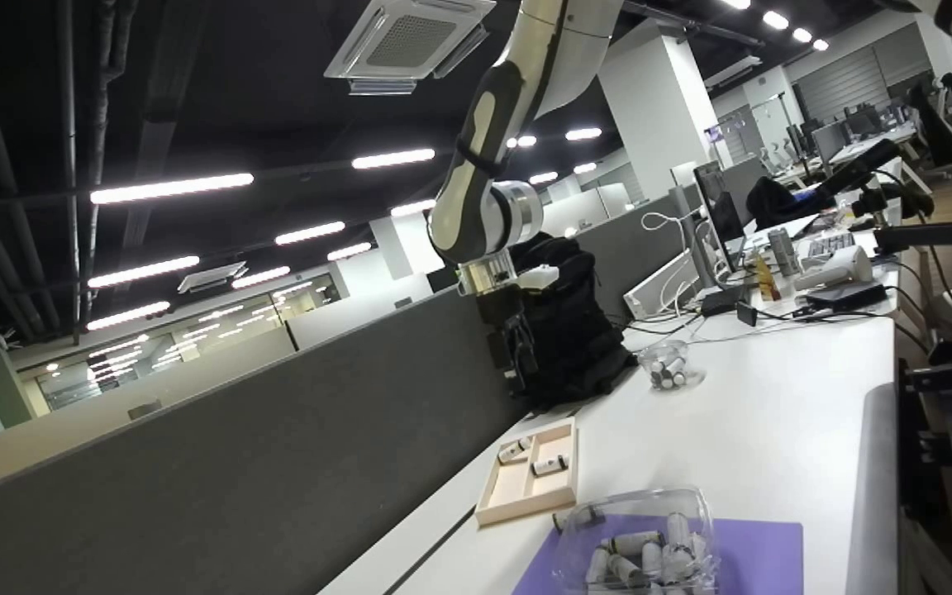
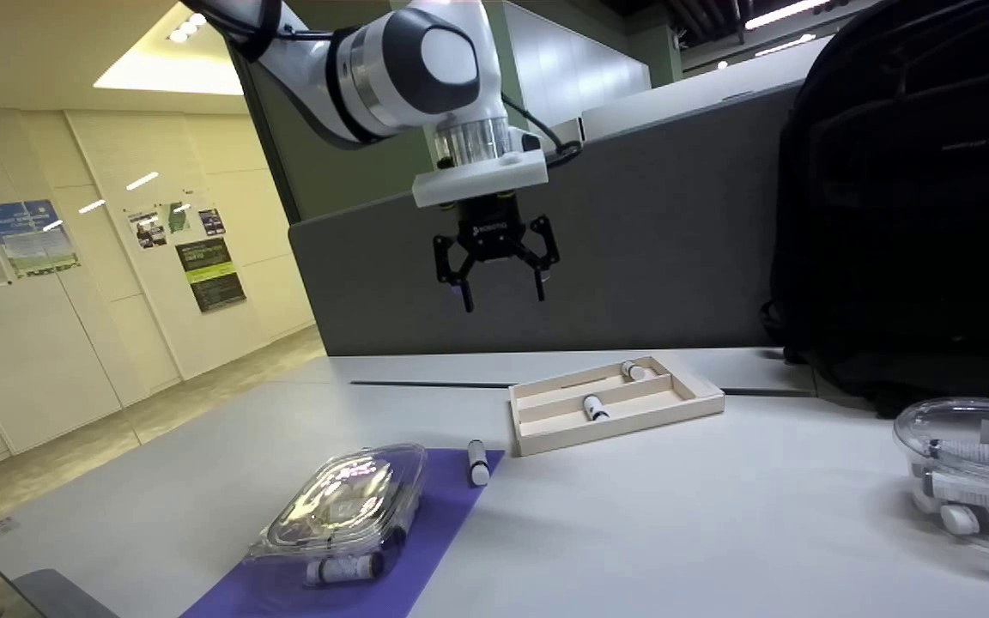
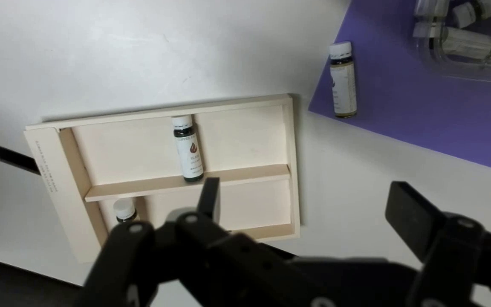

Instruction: Take a bottle from the tray and put it on the purple mat

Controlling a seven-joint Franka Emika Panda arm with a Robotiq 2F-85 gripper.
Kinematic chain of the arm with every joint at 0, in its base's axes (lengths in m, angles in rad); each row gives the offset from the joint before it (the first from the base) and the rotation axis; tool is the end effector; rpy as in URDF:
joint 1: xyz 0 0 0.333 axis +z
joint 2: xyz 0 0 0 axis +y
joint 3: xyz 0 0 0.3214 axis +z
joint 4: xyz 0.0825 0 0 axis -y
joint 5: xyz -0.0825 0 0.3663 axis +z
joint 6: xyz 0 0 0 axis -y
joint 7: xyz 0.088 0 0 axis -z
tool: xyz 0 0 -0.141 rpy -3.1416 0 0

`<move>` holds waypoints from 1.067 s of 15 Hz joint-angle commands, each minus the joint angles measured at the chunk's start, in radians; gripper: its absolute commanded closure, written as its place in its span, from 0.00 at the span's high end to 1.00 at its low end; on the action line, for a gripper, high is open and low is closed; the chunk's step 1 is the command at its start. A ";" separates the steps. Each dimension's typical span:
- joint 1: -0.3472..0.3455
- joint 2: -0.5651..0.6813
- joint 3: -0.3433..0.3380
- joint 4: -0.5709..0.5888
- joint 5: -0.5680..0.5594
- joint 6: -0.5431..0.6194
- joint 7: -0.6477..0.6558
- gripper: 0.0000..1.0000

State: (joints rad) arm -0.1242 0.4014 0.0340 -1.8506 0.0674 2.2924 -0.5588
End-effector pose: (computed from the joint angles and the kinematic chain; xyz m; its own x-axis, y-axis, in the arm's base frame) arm 0.6293 -0.0549 0.2930 0.9106 0.4077 0.0677 0.4105 -0.9112 -0.0350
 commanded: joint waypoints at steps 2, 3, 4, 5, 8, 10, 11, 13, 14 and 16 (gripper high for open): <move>0.019 0.067 -0.030 0.034 -0.131 0.113 0.044 1.00; 0.022 0.088 -0.035 0.043 -0.164 0.141 0.048 1.00; 0.021 0.109 -0.037 0.052 -0.187 0.160 0.045 1.00; 0.021 0.128 -0.039 0.058 -0.204 0.178 0.048 1.00; 0.004 0.195 -0.028 0.090 -0.209 0.215 0.036 1.00; -0.009 0.237 -0.018 0.114 -0.189 0.225 0.037 1.00; -0.014 0.255 -0.014 0.126 -0.180 0.225 0.038 1.00; -0.025 0.292 -0.007 0.153 -0.169 0.217 0.036 1.00; -0.030 0.311 -0.004 0.170 -0.164 0.209 0.034 1.00; -0.043 0.345 0.007 0.204 -0.148 0.193 0.031 1.00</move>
State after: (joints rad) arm -0.1400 0.6886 0.0160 -1.7278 -0.0977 2.5212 -0.5479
